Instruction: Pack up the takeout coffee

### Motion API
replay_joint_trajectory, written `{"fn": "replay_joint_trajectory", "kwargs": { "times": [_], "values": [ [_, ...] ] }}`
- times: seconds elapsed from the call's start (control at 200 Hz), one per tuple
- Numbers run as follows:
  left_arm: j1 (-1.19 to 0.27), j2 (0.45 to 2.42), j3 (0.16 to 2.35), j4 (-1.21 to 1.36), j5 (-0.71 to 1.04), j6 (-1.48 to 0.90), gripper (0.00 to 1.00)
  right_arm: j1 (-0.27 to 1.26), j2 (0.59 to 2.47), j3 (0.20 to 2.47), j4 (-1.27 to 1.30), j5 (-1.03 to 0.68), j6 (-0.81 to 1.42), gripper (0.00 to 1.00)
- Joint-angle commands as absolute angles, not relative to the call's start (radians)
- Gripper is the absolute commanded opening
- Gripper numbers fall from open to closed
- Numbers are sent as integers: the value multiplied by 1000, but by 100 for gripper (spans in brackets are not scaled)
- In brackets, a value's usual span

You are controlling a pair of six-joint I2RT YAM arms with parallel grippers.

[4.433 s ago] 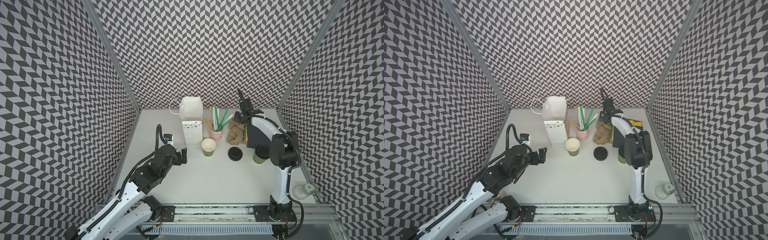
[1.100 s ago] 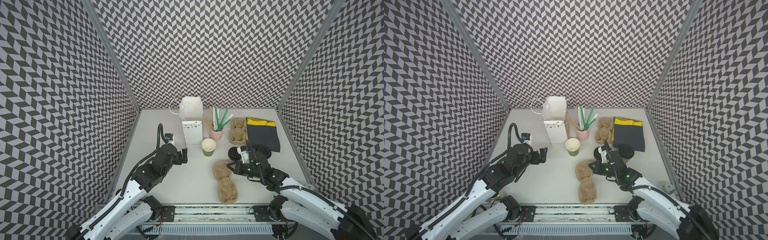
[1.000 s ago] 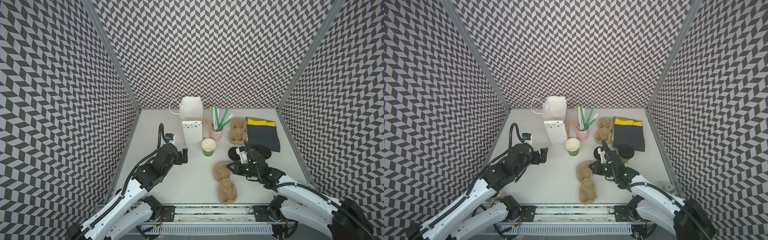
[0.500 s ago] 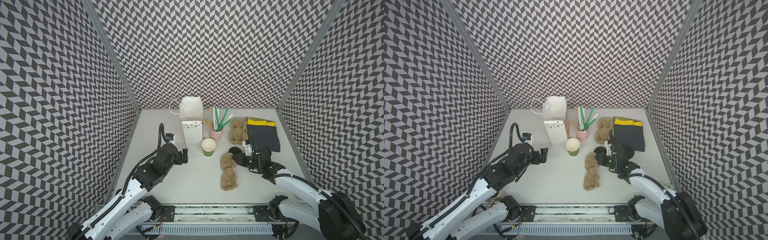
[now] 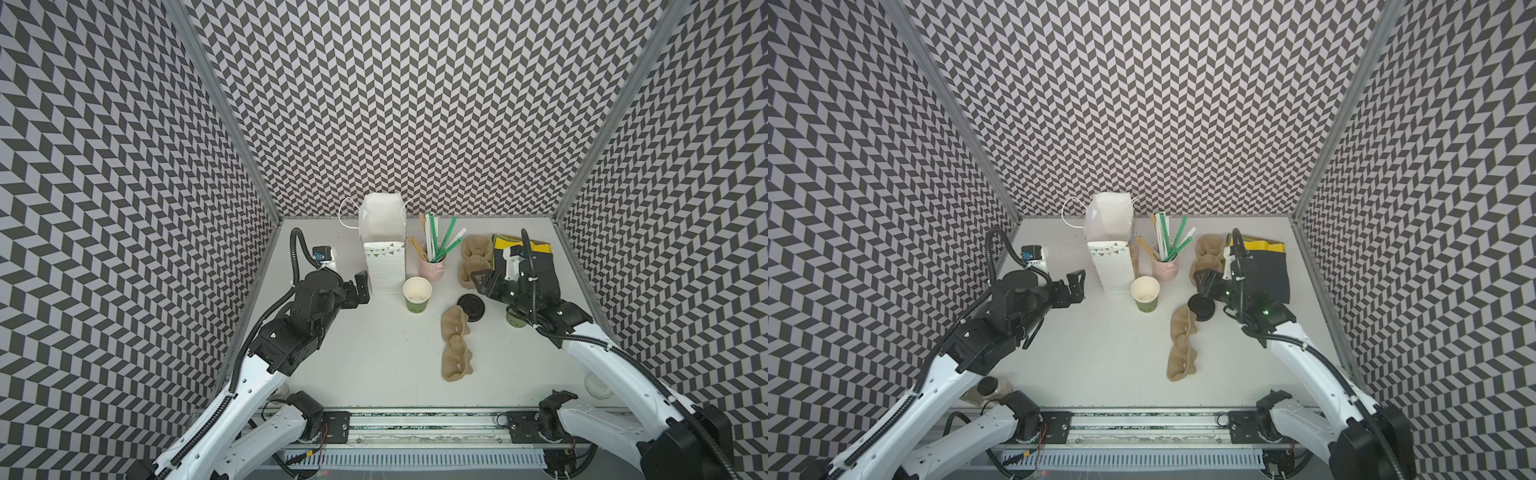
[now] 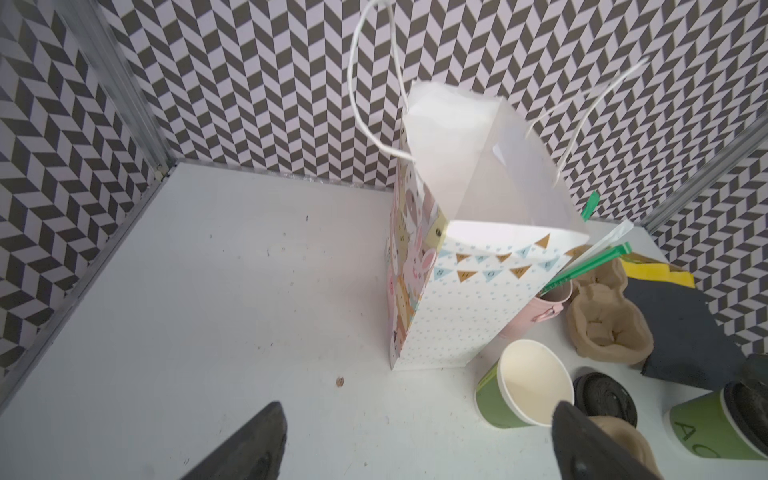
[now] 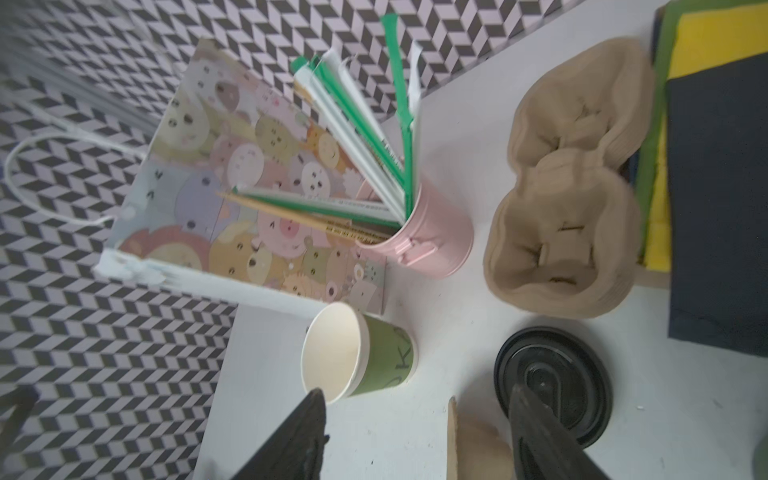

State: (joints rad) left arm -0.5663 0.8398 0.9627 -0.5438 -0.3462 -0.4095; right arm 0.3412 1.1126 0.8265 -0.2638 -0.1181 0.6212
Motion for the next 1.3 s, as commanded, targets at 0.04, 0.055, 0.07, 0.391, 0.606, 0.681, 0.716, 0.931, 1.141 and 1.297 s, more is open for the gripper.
{"fn": "replay_joint_trajectory", "kwargs": {
  "times": [0.04, 0.055, 0.07, 0.391, 0.606, 0.681, 0.716, 0.931, 1.141, 1.297],
  "values": [
    [-552, 882, 979, -522, -354, -406, 100, 285, 1267, 929, -351, -5, 609, 67],
    [-550, 884, 978, -521, -354, -406, 100, 283, 1282, 938, -350, 2, 609, 67],
    [-546, 887, 977, -520, -354, -408, 100, 279, 1296, 946, -349, 10, 608, 66],
    [-504, 873, 893, -455, -347, -402, 100, 196, 1647, 1178, -379, -30, 593, 65],
    [-494, 855, 839, -438, -364, -397, 100, 191, 1764, 1260, -359, -33, 569, 64],
    [-491, 851, 835, -433, -362, -397, 100, 184, 1812, 1295, -370, -60, 566, 62],
    [-488, 851, 834, -431, -361, -397, 100, 183, 1829, 1306, -363, -77, 563, 61],
    [-480, 854, 827, -427, -351, -397, 100, 180, 1903, 1363, -311, -128, 549, 59],
    [-471, 858, 822, -423, -339, -374, 100, 181, 1958, 1485, -398, -95, 521, 62],
    [-465, 861, 824, -423, -327, -374, 100, 182, 1899, 1473, -438, -56, 517, 69]
  ]
}}
